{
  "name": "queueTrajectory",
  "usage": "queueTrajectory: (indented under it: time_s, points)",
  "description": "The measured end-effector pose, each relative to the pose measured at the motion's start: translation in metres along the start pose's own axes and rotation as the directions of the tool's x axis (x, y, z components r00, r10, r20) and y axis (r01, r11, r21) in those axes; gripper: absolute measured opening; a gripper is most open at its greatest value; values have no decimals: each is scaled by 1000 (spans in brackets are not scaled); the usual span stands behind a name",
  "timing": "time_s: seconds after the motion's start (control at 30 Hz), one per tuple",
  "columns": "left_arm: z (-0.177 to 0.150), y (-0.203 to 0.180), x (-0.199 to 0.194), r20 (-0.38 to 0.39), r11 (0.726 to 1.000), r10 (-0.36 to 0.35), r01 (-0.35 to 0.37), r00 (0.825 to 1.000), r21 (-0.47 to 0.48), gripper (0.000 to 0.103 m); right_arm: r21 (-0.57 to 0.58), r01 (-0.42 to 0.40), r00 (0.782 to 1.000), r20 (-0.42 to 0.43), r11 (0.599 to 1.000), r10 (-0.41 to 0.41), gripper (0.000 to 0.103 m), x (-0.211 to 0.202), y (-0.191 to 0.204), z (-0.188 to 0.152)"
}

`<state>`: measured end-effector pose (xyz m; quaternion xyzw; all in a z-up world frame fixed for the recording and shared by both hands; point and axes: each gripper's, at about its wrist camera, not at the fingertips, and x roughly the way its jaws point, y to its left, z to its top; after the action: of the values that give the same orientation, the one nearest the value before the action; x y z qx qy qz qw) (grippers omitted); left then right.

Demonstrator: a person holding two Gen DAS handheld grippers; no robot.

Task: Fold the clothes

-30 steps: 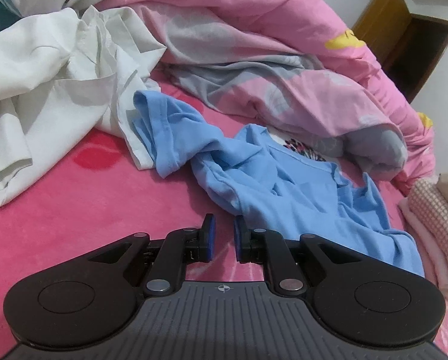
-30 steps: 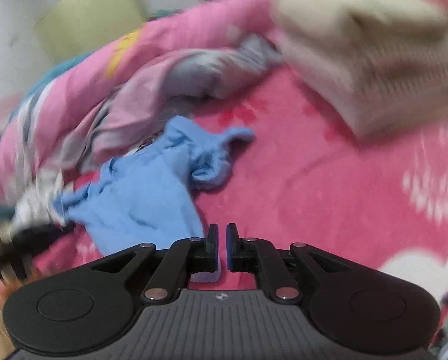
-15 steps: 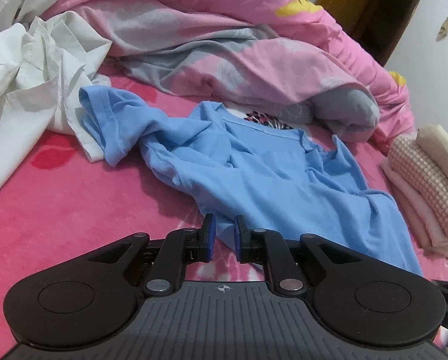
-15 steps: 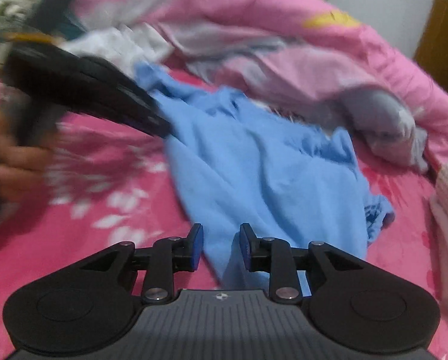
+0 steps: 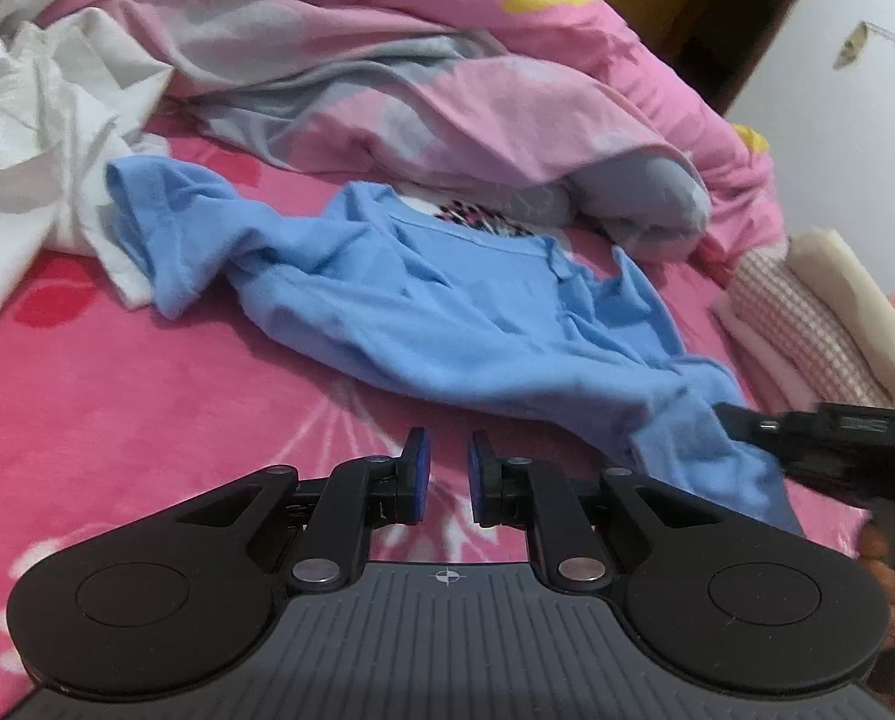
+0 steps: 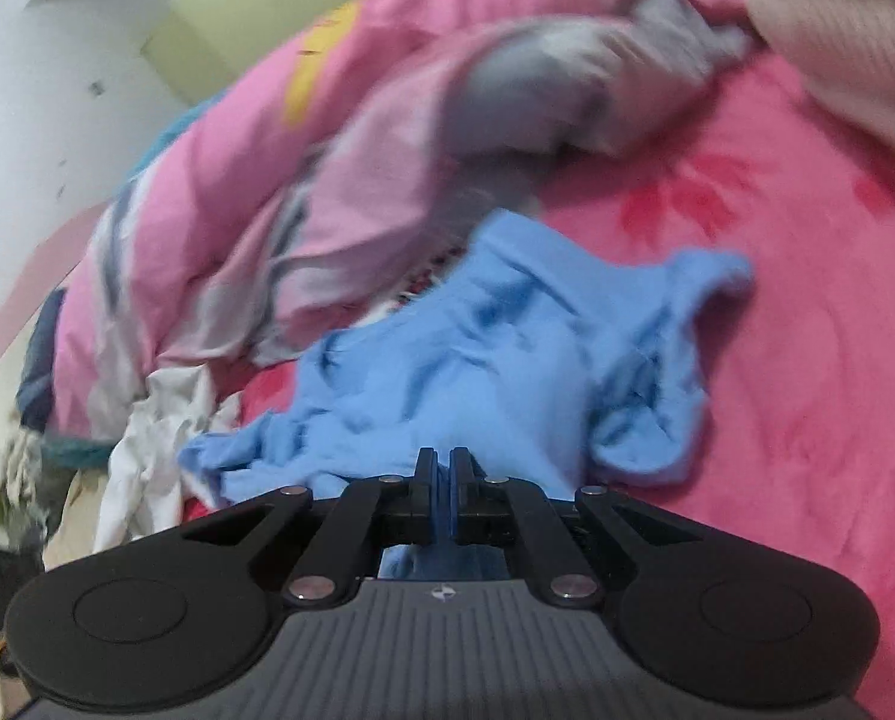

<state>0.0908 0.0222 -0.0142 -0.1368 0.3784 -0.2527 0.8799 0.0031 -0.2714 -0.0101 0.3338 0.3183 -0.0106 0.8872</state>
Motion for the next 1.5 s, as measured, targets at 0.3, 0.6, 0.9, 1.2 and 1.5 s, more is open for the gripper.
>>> queueTrajectory:
  time_s: [0.3,0.6,0.9,1.2,1.5]
  points:
    - [-10,-17,13,-29,995,0,3,1000,104,12,-103,-17,997,78,995,25,6,-20,4,-14]
    - [-3,-11,11,61,998,26,-30,998,61,12,-631,91,993,118,771,-21,24,-32,90,-69]
    - [10,3,14,102,999,23,-20,995,-29,12,-794,254,963,151,552,-225,21,43,113,-92]
    - [11,7,10,111,998,40,-35,993,-42,12,-573,99,995,81,813,-65,0,-5,92,-62]
    - [11,9,11,119,997,58,-52,991,-54,12,-576,94,995,74,812,-62,5,-24,99,-67]
